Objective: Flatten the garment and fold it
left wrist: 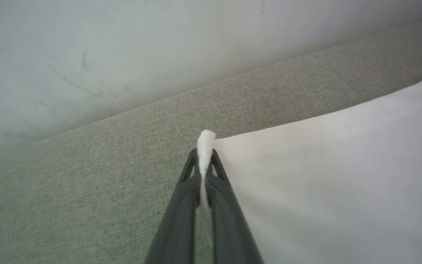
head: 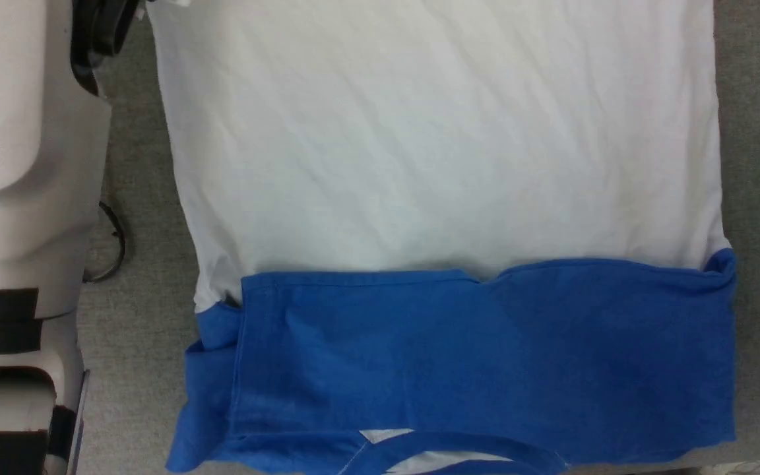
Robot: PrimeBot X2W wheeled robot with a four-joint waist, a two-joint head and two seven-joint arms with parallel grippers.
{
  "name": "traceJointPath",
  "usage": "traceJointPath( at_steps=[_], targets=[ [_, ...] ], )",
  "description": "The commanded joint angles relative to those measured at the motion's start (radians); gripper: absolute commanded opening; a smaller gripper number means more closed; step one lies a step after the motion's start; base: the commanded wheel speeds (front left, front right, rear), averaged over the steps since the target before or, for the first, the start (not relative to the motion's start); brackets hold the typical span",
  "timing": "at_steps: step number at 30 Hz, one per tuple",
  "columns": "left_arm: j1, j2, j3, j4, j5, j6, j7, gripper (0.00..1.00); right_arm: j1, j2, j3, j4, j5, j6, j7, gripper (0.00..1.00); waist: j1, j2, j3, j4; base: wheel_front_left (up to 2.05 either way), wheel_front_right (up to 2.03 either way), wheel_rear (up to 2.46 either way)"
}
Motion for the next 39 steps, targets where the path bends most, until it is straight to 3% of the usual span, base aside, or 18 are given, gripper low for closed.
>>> traceJointPath(
  at_steps=[1,7,13,18,23,31,39],
  targets=[
    [0.016,0.0,0.002,0.007,-0.008,0.004,-0.014,0.0,-0.042,-0.026,-0.005,-0.045,0.032,-0.001,0.023,1.0,0.0,-0.0001,-0.031,0.006,0.0,0.0,0.0],
    [0.025,-0.018,-0.011,0.023,-0.021,-0.001,-0.038,0.0,-0.259,-0.203,-0.003,-0.207,0.127,-0.001,0.198,1.0,0.0,-0.0001,-0.047,0.026,0.0,0.0,0.0],
    [0.014,-0.067,-0.032,0.04,-0.037,-0.005,-0.069,0.0,-0.506,-0.269,0.079,-0.124,0.178,-0.001,0.399,1.0,0.0,-0.0001,-0.032,0.073,0.0,0.0,0.0],
    [-0.003,-0.108,-0.051,0.064,-0.045,-0.005,-0.096,0.0,-0.688,-0.235,0.137,0.108,0.082,-0.001,0.607,1.0,0.0,-0.0001,-0.011,0.112,0.0,0.0,0.0],
    [-0.029,-0.135,-0.077,0.077,-0.042,-0.008,-0.095,0.0,-0.823,-0.181,0.163,0.305,-0.054,-0.001,0.721,1.0,0.0,-0.0001,0.019,0.144,0.0,0.0,0.0],
    [-0.055,-0.164,-0.099,0.083,-0.044,-0.003,-0.096,0.0,-0.937,-0.1,0.112,0.522,-0.218,-0.001,0.75,1.0,0.0,-0.0001,0.061,0.179,0.0,0.0,0.0],
    [-0.064,-0.172,-0.108,0.088,-0.054,-0.002,-0.105,0.0,-0.958,-0.043,0.047,0.58,-0.243,-0.001,0.773,1.0,0.0,-0.0001,0.076,0.202,0.0,0.0,0.0]
  ],
)
